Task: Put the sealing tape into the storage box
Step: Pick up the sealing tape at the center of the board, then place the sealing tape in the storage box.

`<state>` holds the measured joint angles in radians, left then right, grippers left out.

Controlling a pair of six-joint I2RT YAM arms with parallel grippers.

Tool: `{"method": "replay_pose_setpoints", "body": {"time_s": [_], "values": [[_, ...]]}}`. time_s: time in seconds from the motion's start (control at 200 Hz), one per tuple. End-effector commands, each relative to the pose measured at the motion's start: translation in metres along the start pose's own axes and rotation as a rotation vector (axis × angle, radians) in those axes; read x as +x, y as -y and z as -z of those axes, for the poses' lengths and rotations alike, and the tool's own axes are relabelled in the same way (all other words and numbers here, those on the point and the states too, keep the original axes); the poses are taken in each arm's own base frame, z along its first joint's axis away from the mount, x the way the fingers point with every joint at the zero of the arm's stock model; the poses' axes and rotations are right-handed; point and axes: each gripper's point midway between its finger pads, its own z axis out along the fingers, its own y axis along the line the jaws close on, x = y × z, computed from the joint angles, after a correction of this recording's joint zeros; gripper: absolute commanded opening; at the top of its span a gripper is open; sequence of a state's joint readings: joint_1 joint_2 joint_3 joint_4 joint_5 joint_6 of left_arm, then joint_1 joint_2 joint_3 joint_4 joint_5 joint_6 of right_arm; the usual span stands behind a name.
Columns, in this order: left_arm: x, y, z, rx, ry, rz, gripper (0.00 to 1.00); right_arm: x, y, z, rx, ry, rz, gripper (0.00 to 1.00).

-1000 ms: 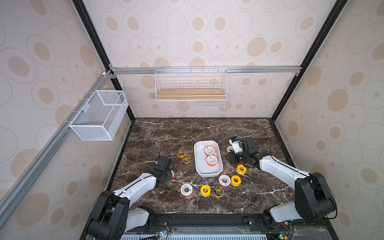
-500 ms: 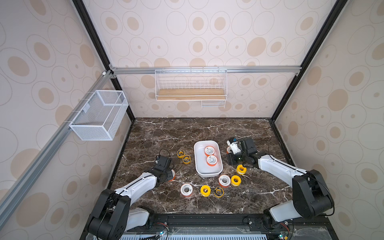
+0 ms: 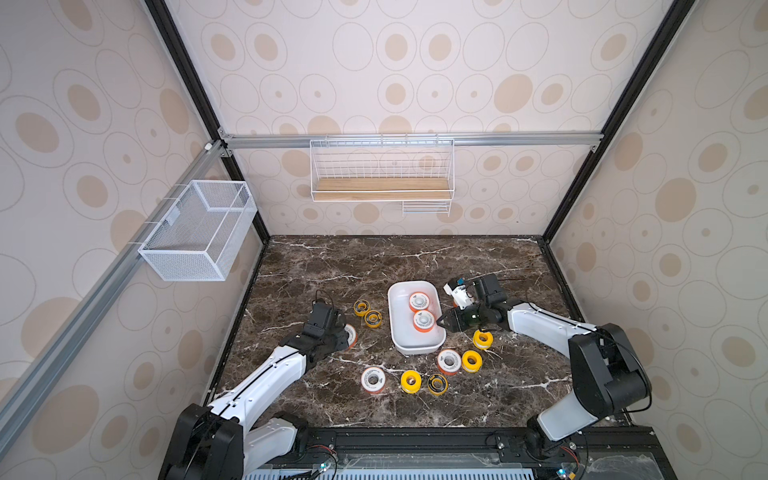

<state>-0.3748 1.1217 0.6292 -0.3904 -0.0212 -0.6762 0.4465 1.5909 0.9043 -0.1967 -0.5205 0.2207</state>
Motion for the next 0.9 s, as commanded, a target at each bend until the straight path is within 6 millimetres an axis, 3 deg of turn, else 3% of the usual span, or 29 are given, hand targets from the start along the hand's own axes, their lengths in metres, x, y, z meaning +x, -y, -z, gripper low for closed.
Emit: {"method": "replay_pose_setpoints", "body": {"time_s": [0.0,0.28,0.501,0.896], "values": [[-0.015,0.036,0.019,0.086,0.015,-0.080,0.24,-0.004,-0.010,-0.002,-0.062,-0.015,0.013,0.49],[-0.026,0.097,0.033,0.179,0.016,-0.228,0.24,-0.002,-0.020,-0.006,-0.109,-0.029,0.021,0.47],[-0.016,0.142,0.033,0.228,-0.024,-0.373,0.24,-0.003,-0.028,-0.007,-0.144,-0.029,0.033,0.47],[0.016,0.181,0.007,0.232,-0.169,-0.564,0.24,-0.002,-0.026,-0.008,-0.136,-0.041,0.035,0.47]]}}
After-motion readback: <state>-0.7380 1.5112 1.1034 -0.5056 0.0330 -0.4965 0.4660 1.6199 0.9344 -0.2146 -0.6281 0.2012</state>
